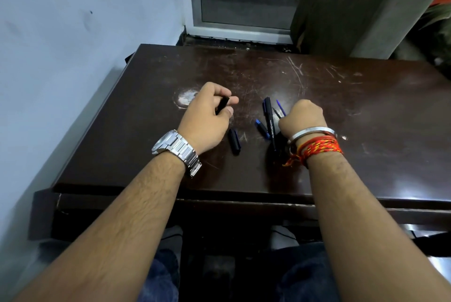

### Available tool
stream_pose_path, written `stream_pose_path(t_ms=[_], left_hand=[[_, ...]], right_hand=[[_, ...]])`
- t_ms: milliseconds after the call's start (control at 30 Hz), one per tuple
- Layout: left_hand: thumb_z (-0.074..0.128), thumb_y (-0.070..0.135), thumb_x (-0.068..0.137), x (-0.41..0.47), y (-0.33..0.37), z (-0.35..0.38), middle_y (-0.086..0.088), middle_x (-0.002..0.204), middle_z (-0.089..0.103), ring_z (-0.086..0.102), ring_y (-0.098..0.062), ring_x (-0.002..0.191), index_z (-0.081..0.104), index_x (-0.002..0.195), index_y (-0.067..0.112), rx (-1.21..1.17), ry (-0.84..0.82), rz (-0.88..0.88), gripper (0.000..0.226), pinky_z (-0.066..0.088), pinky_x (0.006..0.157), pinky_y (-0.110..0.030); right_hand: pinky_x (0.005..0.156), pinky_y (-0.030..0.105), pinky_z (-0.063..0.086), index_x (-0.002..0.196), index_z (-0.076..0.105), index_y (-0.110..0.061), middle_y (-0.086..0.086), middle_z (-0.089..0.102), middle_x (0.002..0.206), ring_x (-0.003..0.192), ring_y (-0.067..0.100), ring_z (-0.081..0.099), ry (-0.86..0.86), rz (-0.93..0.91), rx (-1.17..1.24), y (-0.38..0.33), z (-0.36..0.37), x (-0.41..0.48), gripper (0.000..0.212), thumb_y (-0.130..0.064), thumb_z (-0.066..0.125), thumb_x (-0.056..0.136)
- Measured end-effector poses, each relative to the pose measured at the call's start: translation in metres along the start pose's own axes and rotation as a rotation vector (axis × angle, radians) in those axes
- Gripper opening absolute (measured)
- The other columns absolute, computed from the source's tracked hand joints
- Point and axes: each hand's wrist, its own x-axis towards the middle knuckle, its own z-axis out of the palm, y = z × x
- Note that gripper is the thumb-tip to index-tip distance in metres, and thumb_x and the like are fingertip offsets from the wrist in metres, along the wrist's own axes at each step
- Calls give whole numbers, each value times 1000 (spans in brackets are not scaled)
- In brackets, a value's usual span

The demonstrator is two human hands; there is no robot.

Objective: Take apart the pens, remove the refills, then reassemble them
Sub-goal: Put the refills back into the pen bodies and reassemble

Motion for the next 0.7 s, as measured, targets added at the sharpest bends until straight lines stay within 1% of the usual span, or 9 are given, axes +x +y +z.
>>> stream_pose_path(t_ms=[67,100,133,167,233,300,367,500,700], left_hand=[[67,10,88,1,0,0,13,98,72,65,7,69,60,98,26,3,15,4,21,50,61,-13],[72,13,84,1,0,1,11,96,73,69,-1,80,65,98,28,15,20,7,22,56,73,-21],[76,17,81,0,0,1,9,95,73,70,-10,84,69,99,30,24,29,6,23,58,79,-30],[79,19,78,0,1,1,7,94,73,71,-15,84,72,99,31,26,43,6,25,58,81,-35],[83,21,73,-1,2,2,7,90,73,70,-14,82,74,98,32,0,75,14,29,59,79,-34],[86,18,70,-1,3,2,9,88,73,70,-11,80,76,99,29,-47,83,18,32,59,78,-30],[87,16,68,0,2,3,10,87,73,68,-7,78,76,99,26,-78,72,18,34,57,77,-26],[85,12,70,0,2,4,13,82,74,67,-2,71,76,95,28,-63,75,49,31,55,71,-19],[82,9,72,1,1,5,12,82,74,69,-4,72,76,95,28,-52,64,69,30,56,70,-20]], right_hand=[[70,33,42,63,38,-8,13,48,79,79,34,53,54,-18,65,-2,-3,0,29,-7,53,89],[69,32,41,61,38,-10,11,48,75,76,32,51,91,-47,123,-3,-4,0,31,-8,52,90],[68,31,40,62,42,-9,10,51,73,75,30,51,125,-86,197,-5,-6,-1,30,-10,51,90],[68,31,43,66,50,-10,9,57,74,75,28,55,151,-124,298,-8,-6,-2,26,-13,52,91],[71,34,54,83,63,-14,5,66,80,75,21,65,181,-176,615,-16,-7,-7,11,-17,58,92],[62,27,57,96,63,-10,5,65,75,60,10,65,156,-236,984,-25,-8,-13,4,-10,60,94],[57,23,54,100,62,-7,4,64,73,55,6,61,82,-293,1219,-32,-8,-18,8,-3,59,94],[59,23,55,97,64,-6,5,66,76,59,8,61,12,-353,1288,-39,-2,-26,8,-2,59,94],[61,24,56,99,65,-4,7,66,78,59,6,63,42,-402,1223,-39,-2,-27,8,-2,60,93]])
